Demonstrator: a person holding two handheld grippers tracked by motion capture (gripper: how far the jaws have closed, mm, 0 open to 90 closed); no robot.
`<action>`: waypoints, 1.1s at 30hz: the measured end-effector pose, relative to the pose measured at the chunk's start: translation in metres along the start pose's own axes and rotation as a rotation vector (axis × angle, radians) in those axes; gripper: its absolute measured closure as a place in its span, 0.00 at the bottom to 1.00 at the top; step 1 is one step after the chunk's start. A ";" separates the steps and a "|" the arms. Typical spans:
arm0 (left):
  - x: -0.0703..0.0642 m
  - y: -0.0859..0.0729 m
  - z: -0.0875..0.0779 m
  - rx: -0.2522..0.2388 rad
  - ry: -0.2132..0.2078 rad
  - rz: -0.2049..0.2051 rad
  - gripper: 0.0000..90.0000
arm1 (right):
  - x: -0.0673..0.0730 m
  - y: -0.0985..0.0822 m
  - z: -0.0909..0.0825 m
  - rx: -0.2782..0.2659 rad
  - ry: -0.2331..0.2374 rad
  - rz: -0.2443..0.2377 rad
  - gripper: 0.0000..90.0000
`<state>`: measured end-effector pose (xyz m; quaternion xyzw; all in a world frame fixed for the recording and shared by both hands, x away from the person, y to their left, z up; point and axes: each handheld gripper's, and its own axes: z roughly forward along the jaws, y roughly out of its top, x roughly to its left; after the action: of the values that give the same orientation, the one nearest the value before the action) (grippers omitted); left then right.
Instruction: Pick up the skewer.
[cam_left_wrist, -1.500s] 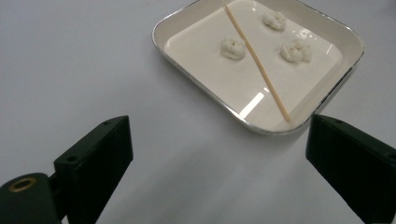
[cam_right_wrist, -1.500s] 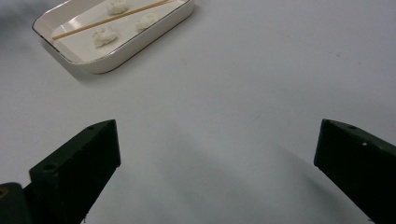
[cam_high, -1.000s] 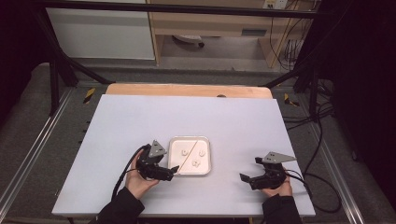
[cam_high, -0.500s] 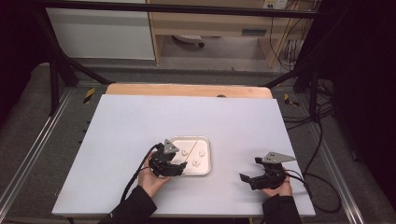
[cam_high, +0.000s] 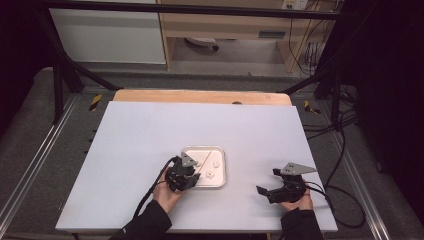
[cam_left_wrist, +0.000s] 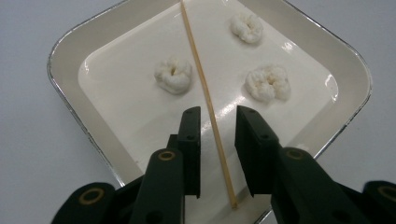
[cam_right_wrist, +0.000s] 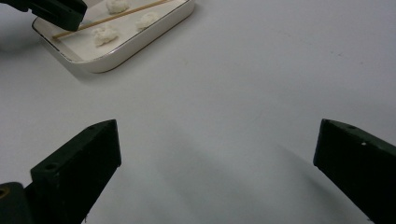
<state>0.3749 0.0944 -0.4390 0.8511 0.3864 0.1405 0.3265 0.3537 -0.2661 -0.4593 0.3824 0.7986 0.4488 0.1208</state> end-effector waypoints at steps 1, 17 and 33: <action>0.000 0.000 0.000 0.000 0.000 0.000 0.82 | 0.000 0.000 0.000 0.000 0.000 0.000 0.01; -0.010 -0.003 0.001 -0.002 0.082 -0.037 0.97 | 0.000 0.000 0.000 0.000 -0.001 -0.005 0.02; -0.006 -0.010 0.000 -0.054 0.052 -0.074 0.99 | 0.000 0.000 0.000 0.001 0.001 -0.005 0.02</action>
<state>0.3653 0.0946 -0.4456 0.8232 0.4221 0.1604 0.3441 0.3539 -0.2660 -0.4595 0.3800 0.7999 0.4483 0.1215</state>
